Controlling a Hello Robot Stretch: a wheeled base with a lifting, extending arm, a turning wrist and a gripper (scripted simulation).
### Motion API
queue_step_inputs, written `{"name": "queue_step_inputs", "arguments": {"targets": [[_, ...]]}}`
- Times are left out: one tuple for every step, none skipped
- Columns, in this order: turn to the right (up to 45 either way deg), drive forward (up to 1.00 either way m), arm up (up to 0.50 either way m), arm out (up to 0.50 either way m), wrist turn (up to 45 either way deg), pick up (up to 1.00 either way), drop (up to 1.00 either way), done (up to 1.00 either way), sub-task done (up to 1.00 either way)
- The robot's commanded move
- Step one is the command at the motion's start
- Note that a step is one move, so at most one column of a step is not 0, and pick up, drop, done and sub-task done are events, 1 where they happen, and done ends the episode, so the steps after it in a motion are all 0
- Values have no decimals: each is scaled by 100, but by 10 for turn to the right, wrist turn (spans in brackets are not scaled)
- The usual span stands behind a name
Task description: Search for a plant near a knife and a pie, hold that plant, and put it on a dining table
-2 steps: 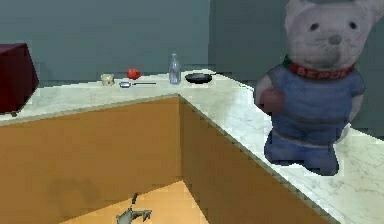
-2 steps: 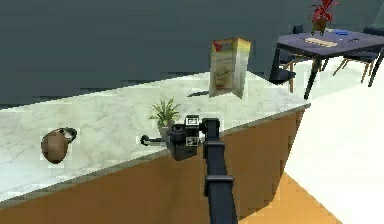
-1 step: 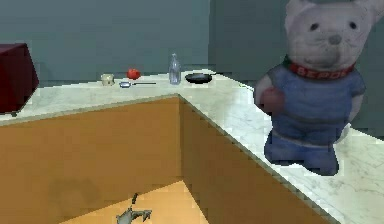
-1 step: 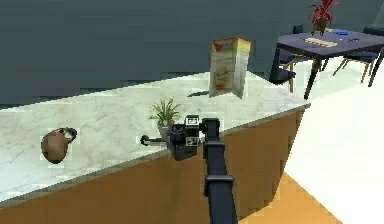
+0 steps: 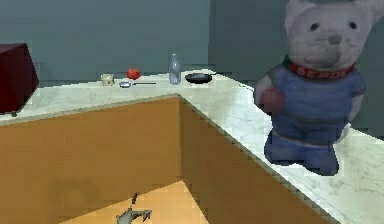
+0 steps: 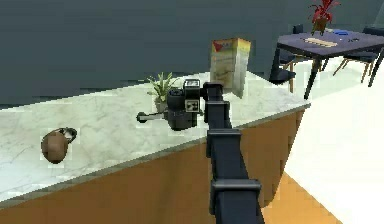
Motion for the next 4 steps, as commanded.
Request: {"name": "queue_step_inputs", "arguments": {"targets": [[0,0,6,0,0,0,0,0,0],[0,0,0,0,-450,0,0,0,0],[0,0,0,0,-450,0,0,0,0],[0,0,0,0,-120,0,0,0,0]]}}
